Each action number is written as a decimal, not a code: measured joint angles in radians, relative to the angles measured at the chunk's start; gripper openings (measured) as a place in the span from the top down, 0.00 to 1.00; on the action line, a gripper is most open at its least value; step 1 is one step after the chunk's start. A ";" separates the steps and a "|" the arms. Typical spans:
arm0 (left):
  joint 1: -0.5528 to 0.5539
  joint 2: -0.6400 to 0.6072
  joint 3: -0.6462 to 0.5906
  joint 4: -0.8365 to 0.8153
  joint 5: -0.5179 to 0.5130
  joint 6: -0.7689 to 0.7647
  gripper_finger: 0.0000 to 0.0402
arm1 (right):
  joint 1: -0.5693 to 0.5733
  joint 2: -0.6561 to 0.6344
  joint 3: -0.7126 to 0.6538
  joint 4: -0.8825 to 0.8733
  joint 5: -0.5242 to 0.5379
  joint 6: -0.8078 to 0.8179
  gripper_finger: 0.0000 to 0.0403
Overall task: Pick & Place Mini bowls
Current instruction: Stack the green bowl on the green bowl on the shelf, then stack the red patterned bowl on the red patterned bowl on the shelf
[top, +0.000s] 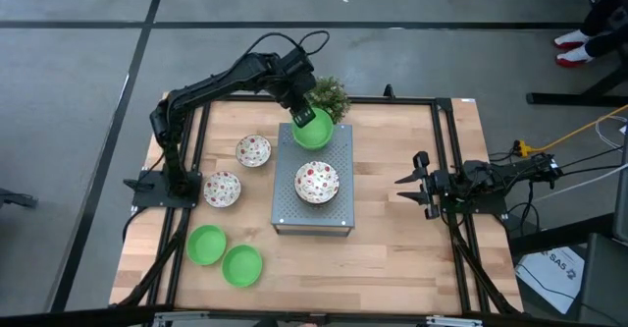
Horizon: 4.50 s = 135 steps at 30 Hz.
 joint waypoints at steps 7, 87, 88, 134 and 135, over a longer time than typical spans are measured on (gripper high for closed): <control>0.000 -0.075 0.000 0.013 -0.029 0.008 0.73 | 0.000 0.000 0.000 0.000 0.000 0.000 0.64; -0.192 -0.606 -0.957 0.222 -0.211 0.113 0.75 | 0.000 0.000 0.000 0.000 0.000 0.000 0.63; -0.184 -0.606 -0.971 0.229 -0.200 0.161 0.75 | 0.000 0.000 0.000 0.000 0.000 0.000 0.63; -0.163 -0.498 -1.183 0.450 -0.105 0.435 0.78 | 0.000 0.000 0.000 0.000 0.000 0.000 0.63; -0.163 -0.498 -1.183 0.454 -0.105 0.435 0.78 | 0.000 0.000 0.000 0.000 0.000 0.000 0.63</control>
